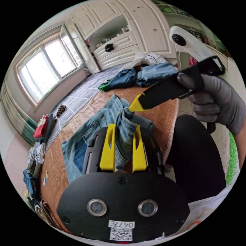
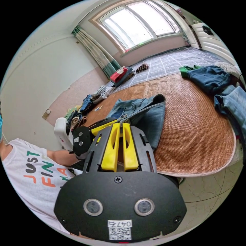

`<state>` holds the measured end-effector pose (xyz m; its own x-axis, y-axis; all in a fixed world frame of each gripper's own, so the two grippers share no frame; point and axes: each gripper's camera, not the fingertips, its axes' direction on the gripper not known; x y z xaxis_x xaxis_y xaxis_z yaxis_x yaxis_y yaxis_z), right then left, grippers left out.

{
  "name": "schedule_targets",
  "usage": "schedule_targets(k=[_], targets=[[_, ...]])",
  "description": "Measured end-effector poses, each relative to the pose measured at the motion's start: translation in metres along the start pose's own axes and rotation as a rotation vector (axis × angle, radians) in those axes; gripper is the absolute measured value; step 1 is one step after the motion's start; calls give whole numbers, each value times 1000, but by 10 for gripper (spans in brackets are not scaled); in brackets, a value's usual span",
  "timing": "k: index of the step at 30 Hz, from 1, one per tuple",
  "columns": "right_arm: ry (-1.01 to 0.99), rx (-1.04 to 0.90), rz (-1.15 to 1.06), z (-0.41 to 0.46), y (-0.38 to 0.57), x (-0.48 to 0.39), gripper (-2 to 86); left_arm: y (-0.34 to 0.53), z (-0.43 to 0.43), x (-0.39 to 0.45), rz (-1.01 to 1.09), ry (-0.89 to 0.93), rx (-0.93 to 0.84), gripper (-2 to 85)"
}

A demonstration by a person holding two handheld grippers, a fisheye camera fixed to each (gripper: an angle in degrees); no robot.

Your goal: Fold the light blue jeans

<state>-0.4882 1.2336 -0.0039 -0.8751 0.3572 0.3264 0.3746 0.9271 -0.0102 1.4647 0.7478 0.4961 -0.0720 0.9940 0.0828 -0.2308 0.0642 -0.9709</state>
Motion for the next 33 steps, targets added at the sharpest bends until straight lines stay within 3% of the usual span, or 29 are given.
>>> schedule_targets(k=[5,7,12,17,21,24,28,33], targets=[[-37,21,-9,0,-17,-11,-6,51,-6,-35,-131,128,33,62],[-181,101,24,-4,-20,-5,-11,73,-13,-53,-182,132,60,58],[-239,164,74,-12,-23,4,-13,168,-66,-152,-386,85,190,56],[-209,119,102,0,-29,-1,-12,350,-158,-256,-662,-117,319,59],[-226,57,122,29,-42,-18,-11,483,-180,-292,-861,-339,208,69],[-239,2,100,56,-58,-48,-5,595,-160,-314,-1033,-451,-51,91],[-184,-110,-25,98,-95,-125,38,706,-184,-283,-1168,-490,53,90],[-55,-217,-236,164,-138,-241,68,756,-154,-256,-1234,-387,-11,107]])
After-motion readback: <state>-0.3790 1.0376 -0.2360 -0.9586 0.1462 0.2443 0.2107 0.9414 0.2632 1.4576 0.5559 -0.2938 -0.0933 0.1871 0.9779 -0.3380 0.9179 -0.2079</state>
